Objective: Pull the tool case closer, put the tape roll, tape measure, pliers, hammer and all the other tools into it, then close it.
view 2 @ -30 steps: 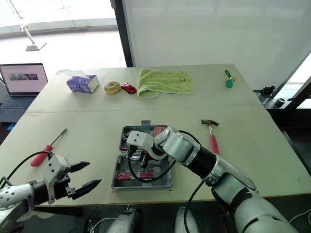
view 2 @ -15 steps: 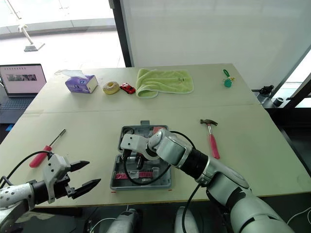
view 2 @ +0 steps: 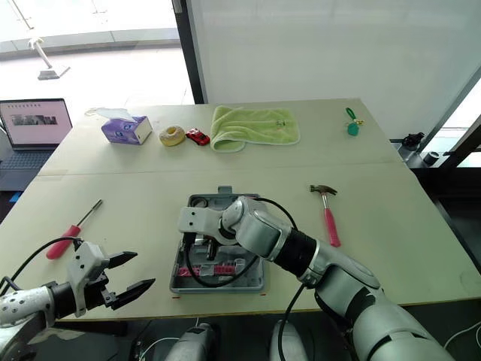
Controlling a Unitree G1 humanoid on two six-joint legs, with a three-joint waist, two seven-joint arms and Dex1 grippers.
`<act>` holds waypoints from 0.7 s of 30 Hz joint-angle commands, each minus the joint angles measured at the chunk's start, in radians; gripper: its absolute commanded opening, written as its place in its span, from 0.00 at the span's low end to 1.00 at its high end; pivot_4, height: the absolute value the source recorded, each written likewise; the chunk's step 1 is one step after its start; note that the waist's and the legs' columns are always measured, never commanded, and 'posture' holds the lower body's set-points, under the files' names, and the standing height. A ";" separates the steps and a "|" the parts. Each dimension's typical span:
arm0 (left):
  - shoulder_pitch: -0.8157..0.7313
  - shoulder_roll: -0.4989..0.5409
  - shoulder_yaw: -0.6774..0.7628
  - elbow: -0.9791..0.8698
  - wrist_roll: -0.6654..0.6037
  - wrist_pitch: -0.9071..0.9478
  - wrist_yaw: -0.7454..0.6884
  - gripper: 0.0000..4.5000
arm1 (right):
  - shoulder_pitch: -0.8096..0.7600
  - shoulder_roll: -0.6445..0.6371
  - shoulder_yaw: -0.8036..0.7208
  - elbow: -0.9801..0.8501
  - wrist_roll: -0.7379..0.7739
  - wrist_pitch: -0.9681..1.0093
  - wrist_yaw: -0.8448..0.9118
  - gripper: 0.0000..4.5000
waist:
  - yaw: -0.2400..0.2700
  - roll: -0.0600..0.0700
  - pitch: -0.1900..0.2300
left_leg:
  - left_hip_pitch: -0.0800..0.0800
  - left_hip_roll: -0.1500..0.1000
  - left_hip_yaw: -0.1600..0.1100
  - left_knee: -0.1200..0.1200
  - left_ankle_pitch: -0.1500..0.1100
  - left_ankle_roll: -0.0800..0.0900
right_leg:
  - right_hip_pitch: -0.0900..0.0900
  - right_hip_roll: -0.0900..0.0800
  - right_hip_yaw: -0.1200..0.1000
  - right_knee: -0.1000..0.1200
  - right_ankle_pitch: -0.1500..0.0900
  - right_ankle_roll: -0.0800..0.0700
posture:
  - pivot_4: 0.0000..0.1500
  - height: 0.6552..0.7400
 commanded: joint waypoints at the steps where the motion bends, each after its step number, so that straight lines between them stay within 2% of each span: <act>1: -0.007 -0.004 -0.012 0.000 0.009 -0.023 0.004 1.00 | -0.031 -0.002 0.022 0.010 -0.043 -0.056 0.024 0.00 | 0.000 0.000 0.000 | 0.000 0.000 0.000 0.000 0.000 0.000 | 0.000 0.000 0.000 0.000 0.000 0.000 | 1.00 0.97; 17: -0.020 -0.001 -0.026 0.008 0.005 -0.021 0.010 1.00 | -0.024 0.039 0.000 0.055 -0.122 -0.101 0.056 0.00 | -0.001 0.000 0.000 | 0.000 0.001 0.000 0.000 0.000 0.000 | 0.000 0.001 0.000 0.000 0.000 0.000 | 1.00 0.97; 19: -0.019 -0.001 -0.034 0.008 0.004 -0.017 0.007 1.00 | -0.022 0.036 -0.003 0.053 -0.127 -0.108 0.056 0.23 | -0.001 0.000 0.000 | 0.000 0.001 0.000 0.000 0.000 0.000 | 0.000 0.001 0.000 0.000 0.000 0.000 | 1.00 0.97; 21: -0.017 -0.001 -0.039 0.007 0.006 -0.018 0.007 1.00 | -0.024 0.015 0.006 0.041 -0.148 -0.134 0.053 0.40 | -0.001 0.000 0.000 | 0.000 0.001 0.000 0.000 0.000 0.000 | 0.000 0.001 0.000 0.000 0.000 0.000 | 1.00 0.97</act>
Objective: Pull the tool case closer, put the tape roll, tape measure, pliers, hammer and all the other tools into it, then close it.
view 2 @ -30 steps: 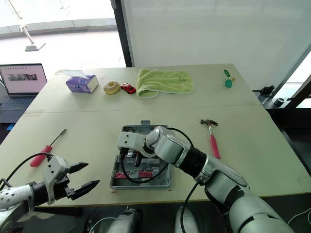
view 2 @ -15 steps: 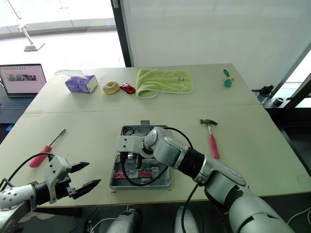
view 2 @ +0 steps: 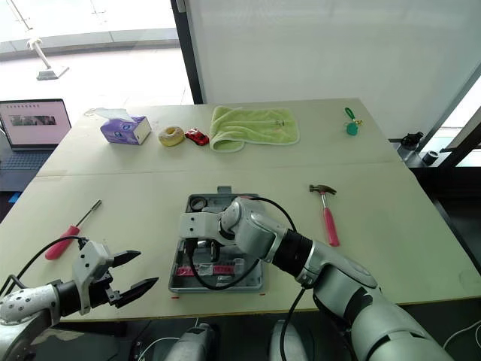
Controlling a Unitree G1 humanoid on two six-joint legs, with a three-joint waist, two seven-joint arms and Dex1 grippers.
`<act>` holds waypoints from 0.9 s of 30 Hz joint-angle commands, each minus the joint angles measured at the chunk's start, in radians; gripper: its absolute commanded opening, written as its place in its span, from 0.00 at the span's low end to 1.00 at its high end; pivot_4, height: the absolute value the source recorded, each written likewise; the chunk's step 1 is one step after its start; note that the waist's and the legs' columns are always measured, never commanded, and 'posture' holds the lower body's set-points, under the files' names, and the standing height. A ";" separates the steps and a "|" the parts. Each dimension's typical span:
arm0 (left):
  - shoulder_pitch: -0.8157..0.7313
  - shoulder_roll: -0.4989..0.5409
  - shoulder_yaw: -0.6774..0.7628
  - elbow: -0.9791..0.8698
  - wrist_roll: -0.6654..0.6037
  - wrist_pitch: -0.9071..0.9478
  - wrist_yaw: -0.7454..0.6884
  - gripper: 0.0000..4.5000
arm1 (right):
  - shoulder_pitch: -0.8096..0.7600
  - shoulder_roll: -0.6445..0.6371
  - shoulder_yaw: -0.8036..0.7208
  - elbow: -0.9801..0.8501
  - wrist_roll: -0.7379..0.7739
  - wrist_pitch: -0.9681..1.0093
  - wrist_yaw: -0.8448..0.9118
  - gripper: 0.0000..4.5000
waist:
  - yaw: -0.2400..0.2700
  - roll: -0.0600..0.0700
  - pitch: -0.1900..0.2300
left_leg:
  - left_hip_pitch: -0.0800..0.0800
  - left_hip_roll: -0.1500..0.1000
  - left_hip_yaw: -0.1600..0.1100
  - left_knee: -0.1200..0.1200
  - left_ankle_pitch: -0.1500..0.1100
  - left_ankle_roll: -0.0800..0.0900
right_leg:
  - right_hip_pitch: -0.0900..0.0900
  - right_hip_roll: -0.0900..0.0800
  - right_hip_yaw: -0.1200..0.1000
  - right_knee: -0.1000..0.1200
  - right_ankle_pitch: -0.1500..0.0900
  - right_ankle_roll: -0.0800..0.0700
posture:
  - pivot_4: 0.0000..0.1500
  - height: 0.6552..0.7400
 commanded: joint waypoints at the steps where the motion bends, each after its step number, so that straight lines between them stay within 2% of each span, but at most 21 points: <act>1: 0.005 0.000 -0.002 -0.009 -0.002 -0.011 -0.004 1.00 | -0.021 -0.023 -0.029 -0.049 -0.044 -0.034 -0.006 0.51 | 0.001 0.000 0.000 | 0.000 0.000 0.000 0.000 0.000 0.000 | 0.000 0.000 0.000 0.000 0.000 0.000 | 1.00 0.97; 5: 0.005 0.004 -0.003 -0.006 -0.004 -0.011 -0.008 1.00 | 0.002 -0.077 -0.085 -0.146 -0.010 0.003 0.041 0.51 | 0.005 0.000 0.000 | 0.000 0.000 0.000 0.000 0.000 0.000 | 0.001 0.000 0.000 -0.001 0.000 0.000 | 1.00 0.97; 8: -0.011 0.006 -0.006 0.002 -0.006 -0.009 -0.011 1.00 | 0.084 -0.085 -0.189 -0.141 0.046 -0.204 0.017 0.51 | 0.004 0.000 0.000 | 0.000 0.000 0.000 0.000 0.000 0.000 | 0.001 0.000 0.000 -0.001 0.000 0.000 | 1.00 0.97; 11: -0.026 0.007 -0.007 0.008 -0.008 -0.011 -0.015 1.00 | 0.157 -0.080 -0.294 -0.122 0.103 -0.276 0.012 0.51 | 0.002 0.000 0.000 | 0.000 0.000 0.000 -0.001 0.000 0.000 | 0.001 0.000 0.000 -0.001 0.000 0.000 | 1.00 0.97; 14: -0.038 0.013 -0.001 0.014 -0.009 -0.009 -0.022 1.00 | 0.204 -0.082 -0.349 -0.116 0.160 -0.336 0.052 0.34 | 0.002 0.000 0.000 | 0.000 0.000 0.001 0.000 0.000 0.000 | 0.001 0.000 0.000 -0.001 0.000 0.000 | 1.00 0.97; 17: -0.046 0.017 -0.003 0.021 -0.006 -0.010 -0.030 1.00 | 0.228 -0.073 -0.353 -0.103 0.171 -0.348 0.066 0.01 | 0.001 0.000 0.000 | 0.000 0.000 0.001 0.000 0.000 0.000 | 0.001 0.000 0.000 -0.001 0.000 0.000 | 1.00 0.97; 27: -0.071 0.027 -0.003 0.038 -0.003 -0.010 -0.044 1.00 | 0.281 -0.024 -0.349 -0.005 0.148 -0.365 0.040 0.01 | 0.002 0.000 0.000 | 0.000 0.001 0.001 0.000 0.000 0.000 | 0.001 0.000 0.001 -0.001 0.000 0.000 | 1.00 0.97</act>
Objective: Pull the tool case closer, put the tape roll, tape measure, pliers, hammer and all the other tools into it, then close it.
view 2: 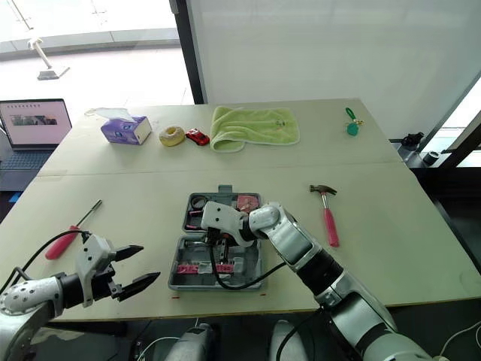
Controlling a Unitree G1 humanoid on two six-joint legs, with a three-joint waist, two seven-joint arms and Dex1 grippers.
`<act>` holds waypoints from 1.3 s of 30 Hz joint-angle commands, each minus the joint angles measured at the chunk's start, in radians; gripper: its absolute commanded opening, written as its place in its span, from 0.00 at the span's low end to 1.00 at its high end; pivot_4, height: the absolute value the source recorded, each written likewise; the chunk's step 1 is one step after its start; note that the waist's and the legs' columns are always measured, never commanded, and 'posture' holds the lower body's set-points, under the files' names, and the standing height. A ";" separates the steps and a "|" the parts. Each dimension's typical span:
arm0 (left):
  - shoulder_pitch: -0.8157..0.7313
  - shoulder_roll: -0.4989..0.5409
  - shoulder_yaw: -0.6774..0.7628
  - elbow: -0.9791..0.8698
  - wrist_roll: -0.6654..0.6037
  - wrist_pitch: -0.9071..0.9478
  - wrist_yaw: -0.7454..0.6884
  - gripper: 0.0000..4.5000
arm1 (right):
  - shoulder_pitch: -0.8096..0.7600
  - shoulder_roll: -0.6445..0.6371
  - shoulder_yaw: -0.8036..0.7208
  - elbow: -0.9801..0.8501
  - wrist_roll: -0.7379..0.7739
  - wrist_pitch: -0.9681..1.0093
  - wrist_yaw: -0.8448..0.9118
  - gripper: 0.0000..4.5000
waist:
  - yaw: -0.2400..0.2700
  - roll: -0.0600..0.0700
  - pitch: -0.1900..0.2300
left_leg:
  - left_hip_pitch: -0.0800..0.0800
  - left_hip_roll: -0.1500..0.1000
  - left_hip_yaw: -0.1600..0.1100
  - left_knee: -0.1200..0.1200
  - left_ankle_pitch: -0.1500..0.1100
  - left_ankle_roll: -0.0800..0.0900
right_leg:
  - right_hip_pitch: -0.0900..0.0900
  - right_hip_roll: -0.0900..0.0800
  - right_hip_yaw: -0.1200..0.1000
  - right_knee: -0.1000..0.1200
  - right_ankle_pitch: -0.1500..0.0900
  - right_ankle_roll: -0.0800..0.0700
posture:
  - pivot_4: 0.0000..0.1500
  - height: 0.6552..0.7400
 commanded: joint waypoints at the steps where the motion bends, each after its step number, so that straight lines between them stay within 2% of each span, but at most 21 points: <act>1: -0.010 0.016 0.008 -0.004 -0.002 -0.011 -0.008 1.00 | -0.001 0.022 -0.005 0.042 -0.017 -0.022 -0.022 0.01 | 0.000 0.000 0.000 | 0.000 0.000 0.000 0.000 0.000 0.000 | 0.000 0.000 0.000 0.000 0.000 0.000 | 1.00 0.97; 7: -0.022 0.014 0.006 0.001 -0.001 -0.009 -0.008 1.00 | 0.006 0.040 0.030 0.226 -0.101 -0.139 -0.074 0.01 | -0.001 0.000 0.000 | 0.001 0.000 0.000 0.000 0.000 0.000 | 0.001 0.000 0.000 0.000 0.000 0.000 | 1.00 0.97; 11: -0.019 0.013 0.009 -0.003 -0.003 -0.009 -0.009 1.00 | 0.029 0.037 0.015 0.252 -0.099 -0.167 -0.057 0.01 | -0.001 0.000 -0.001 | 0.002 0.000 0.001 0.000 0.000 0.000 | 0.002 0.000 0.001 0.000 0.000 0.000 | 1.00 0.97; 17: -0.027 0.005 0.024 0.010 -0.012 -0.025 -0.009 1.00 | 0.066 0.042 -0.101 0.122 0.016 -0.142 -0.021 0.01 | 0.002 0.000 0.000 | 0.002 0.000 0.001 0.000 0.000 0.000 | 0.003 0.000 0.001 0.000 0.000 0.000 | 1.00 0.97; 20: -0.059 -0.009 0.048 0.047 -0.011 -0.059 0.007 1.00 | 0.079 0.100 -0.291 0.010 0.215 -0.079 -0.045 0.01 | 0.002 0.000 0.000 | 0.002 0.000 0.001 0.000 0.000 0.000 | 0.002 0.000 0.001 0.000 0.000 0.000 | 1.00 0.97; 22: -0.082 -0.017 0.069 0.092 0.000 -0.089 0.030 1.00 | 0.095 0.097 -0.373 -0.038 0.275 -0.064 -0.064 0.01 | 0.001 0.000 0.000 | 0.002 0.001 0.001 0.000 0.000 0.000 | 0.001 0.001 0.001 0.000 0.000 0.000 | 1.00 0.97; 25: -0.099 -0.011 0.126 0.196 0.024 -0.170 0.050 1.00 | 0.179 0.014 -0.485 -0.078 0.258 -0.139 -0.120 0.20 | 0.007 -0.001 -0.001 | 0.002 0.001 0.001 0.000 0.000 0.000 | 0.002 0.001 0.001 -0.001 0.000 0.000 | 1.00 0.97; 26: -0.107 -0.015 0.159 0.236 0.012 -0.185 0.057 1.00 | 0.222 -0.017 -0.528 -0.091 0.258 -0.157 -0.136 0.32 | 0.010 -0.001 -0.001 | 0.002 0.001 0.001 0.000 0.000 0.000 | 0.002 0.001 0.001 -0.002 0.000 0.000 | 1.00 0.97; 29: -0.111 -0.024 0.240 0.370 0.013 -0.266 0.081 1.00 | 0.375 -0.085 -0.647 -0.165 0.270 -0.212 -0.188 0.60 | 0.029 -0.001 -0.001 | 0.001 0.001 0.002 0.000 0.000 0.000 | 0.002 0.001 0.001 -0.003 0.000 0.000 | 1.00 0.97; 31: -0.110 -0.034 0.293 0.468 0.020 -0.335 0.109 1.00 | 0.491 -0.112 -0.727 -0.211 0.270 -0.259 -0.231 0.84 | 0.031 0.000 0.000 | 0.001 0.001 0.003 -0.001 0.000 0.000 | 0.001 0.001 0.001 -0.003 0.000 0.000 | 1.00 0.97; 33: -0.107 -0.037 0.343 0.562 0.018 -0.390 0.131 1.00 | 0.608 -0.123 -0.811 -0.245 0.320 -0.268 -0.236 0.99 | 0.028 0.000 0.000 | 0.001 0.002 0.003 -0.001 0.000 0.000 | 0.001 0.001 0.001 -0.002 0.000 0.000 | 1.00 0.97; 36: -0.095 -0.038 0.413 0.689 0.009 -0.403 0.196 1.00 | 0.779 -0.165 -0.916 -0.217 0.320 -0.349 -0.223 0.99 | 0.029 -0.001 -0.001 | 0.002 0.005 0.005 0.000 0.000 0.000 | 0.003 0.002 0.001 -0.003 0.000 0.000 | 1.00 0.97; 39: -0.094 -0.037 0.494 0.830 -0.016 -0.411 0.272 1.00 | 0.892 -0.199 -1.042 -0.098 0.317 -0.454 -0.234 0.99 | 0.029 -0.001 -0.001 | 0.002 0.006 0.006 0.000 0.000 0.000 | 0.003 0.002 0.002 -0.004 0.000 0.000 | 1.00 0.97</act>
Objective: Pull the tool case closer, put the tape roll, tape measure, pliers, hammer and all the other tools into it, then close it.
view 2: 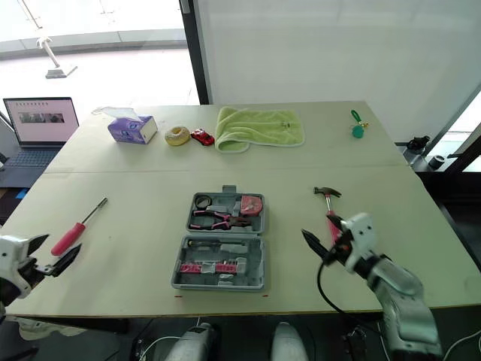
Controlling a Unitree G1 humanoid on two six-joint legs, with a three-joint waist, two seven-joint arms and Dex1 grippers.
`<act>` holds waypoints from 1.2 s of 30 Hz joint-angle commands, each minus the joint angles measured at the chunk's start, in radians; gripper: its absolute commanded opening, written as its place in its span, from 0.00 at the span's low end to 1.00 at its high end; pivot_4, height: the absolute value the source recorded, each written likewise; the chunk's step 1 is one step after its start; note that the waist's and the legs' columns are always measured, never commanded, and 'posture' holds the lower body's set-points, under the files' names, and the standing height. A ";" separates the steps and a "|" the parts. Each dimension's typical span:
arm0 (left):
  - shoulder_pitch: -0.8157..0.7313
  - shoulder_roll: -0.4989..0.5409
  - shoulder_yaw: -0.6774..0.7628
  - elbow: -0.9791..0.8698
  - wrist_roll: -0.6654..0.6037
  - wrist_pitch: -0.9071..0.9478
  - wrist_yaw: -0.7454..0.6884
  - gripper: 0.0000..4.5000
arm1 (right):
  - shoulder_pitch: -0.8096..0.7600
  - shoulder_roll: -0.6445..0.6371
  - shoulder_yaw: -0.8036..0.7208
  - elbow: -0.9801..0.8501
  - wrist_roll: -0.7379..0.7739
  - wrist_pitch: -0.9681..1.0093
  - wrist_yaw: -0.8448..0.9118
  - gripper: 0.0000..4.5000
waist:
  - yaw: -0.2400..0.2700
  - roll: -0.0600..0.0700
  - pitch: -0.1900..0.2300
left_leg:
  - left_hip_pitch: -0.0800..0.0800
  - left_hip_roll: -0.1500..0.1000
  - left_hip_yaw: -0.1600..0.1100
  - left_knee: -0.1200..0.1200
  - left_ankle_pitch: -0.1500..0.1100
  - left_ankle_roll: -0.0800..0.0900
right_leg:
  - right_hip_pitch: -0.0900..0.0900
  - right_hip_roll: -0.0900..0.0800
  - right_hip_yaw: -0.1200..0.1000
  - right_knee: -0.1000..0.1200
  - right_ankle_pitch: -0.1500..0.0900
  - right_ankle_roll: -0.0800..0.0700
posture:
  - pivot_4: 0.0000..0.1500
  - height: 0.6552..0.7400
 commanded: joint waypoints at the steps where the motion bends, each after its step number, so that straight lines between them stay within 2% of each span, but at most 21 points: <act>1: 0.016 0.010 0.090 0.117 -0.014 -0.047 0.059 1.00 | 0.070 -0.042 -0.136 0.102 0.023 -0.116 0.000 0.99 | 0.000 0.000 0.000 | 0.000 0.001 0.000 0.000 0.000 0.000 | 0.000 0.000 0.000 0.000 0.000 0.000 | 1.00 0.97; 4: 0.051 0.028 0.050 0.151 0.047 -0.146 0.031 1.00 | 0.083 -0.054 -0.190 0.182 0.051 -0.130 -0.010 0.99 | -0.001 -0.002 -0.001 | 0.001 0.002 0.002 0.000 0.000 0.000 | 0.001 0.000 0.000 -0.001 -0.002 -0.003 | 1.00 0.97; 12: 0.033 0.037 0.062 0.191 0.007 -0.192 -0.004 1.00 | 0.048 -0.091 -0.201 0.265 0.061 -0.164 -0.001 0.99 | 0.001 -0.002 -0.005 | 0.001 0.004 0.003 0.000 0.000 0.000 | 0.001 0.000 0.001 -0.001 -0.001 -0.005 | 1.00 0.97; 17: 0.009 0.040 0.005 0.040 -0.043 -0.110 -0.088 1.00 | -0.018 -0.151 -0.090 0.102 0.073 -0.082 0.069 0.99 | -0.001 -0.001 -0.005 | 0.001 0.004 0.003 0.000 0.000 0.000 | 0.001 0.001 0.001 -0.001 -0.001 -0.005 | 1.00 0.97; 19: 0.025 0.062 -0.014 -0.039 -0.062 -0.062 -0.150 1.00 | -0.057 -0.195 -0.034 -0.005 0.114 0.019 0.100 0.99 | -0.002 -0.001 -0.006 | 0.001 0.004 0.003 0.001 0.000 0.000 | 0.001 0.001 0.001 -0.001 -0.001 -0.005 | 1.00 0.97; 22: 0.019 0.091 0.003 -0.085 -0.081 -0.016 -0.165 1.00 | -0.119 -0.234 0.002 -0.114 0.190 0.159 0.107 0.99 | -0.003 -0.001 -0.006 | 0.001 0.005 0.003 0.001 0.000 0.000 | 0.000 0.001 0.001 0.000 -0.001 -0.005 | 1.00 0.97; 26: 0.022 0.168 -0.081 -0.359 -0.227 0.229 -0.302 1.00 | -0.341 -0.340 0.116 -0.236 0.323 0.453 0.135 0.99 | -0.001 0.000 -0.005 | 0.000 0.005 0.002 0.001 0.000 0.000 | 0.000 0.001 0.001 -0.001 -0.001 -0.005 | 1.00 0.97; 28: 0.015 0.192 -0.118 -0.438 -0.227 0.261 -0.330 1.00 | -0.379 -0.360 0.141 -0.261 0.340 0.511 0.134 0.99 | 0.007 0.000 -0.005 | -0.001 0.005 0.002 0.002 0.000 0.000 | 0.000 0.001 0.002 -0.002 -0.001 -0.006 | 1.00 0.97; 31: -0.064 0.250 -0.220 -0.511 -0.165 0.245 -0.384 1.00 | -0.395 -0.364 0.174 -0.366 0.302 0.506 0.096 0.99 | 0.021 0.000 -0.005 | -0.002 0.005 0.002 0.000 0.000 0.000 | 0.000 0.001 0.000 -0.004 -0.001 -0.006 | 1.00 0.97; 36: -0.415 0.299 -0.435 -0.552 -0.208 0.386 -0.481 1.00 | -0.302 -0.317 0.141 -0.566 0.287 0.566 -0.068 0.99 | 0.036 -0.001 -0.004 | -0.004 0.004 0.001 0.002 0.000 0.000 | 0.000 0.001 -0.002 -0.004 0.000 -0.004 | 1.00 0.97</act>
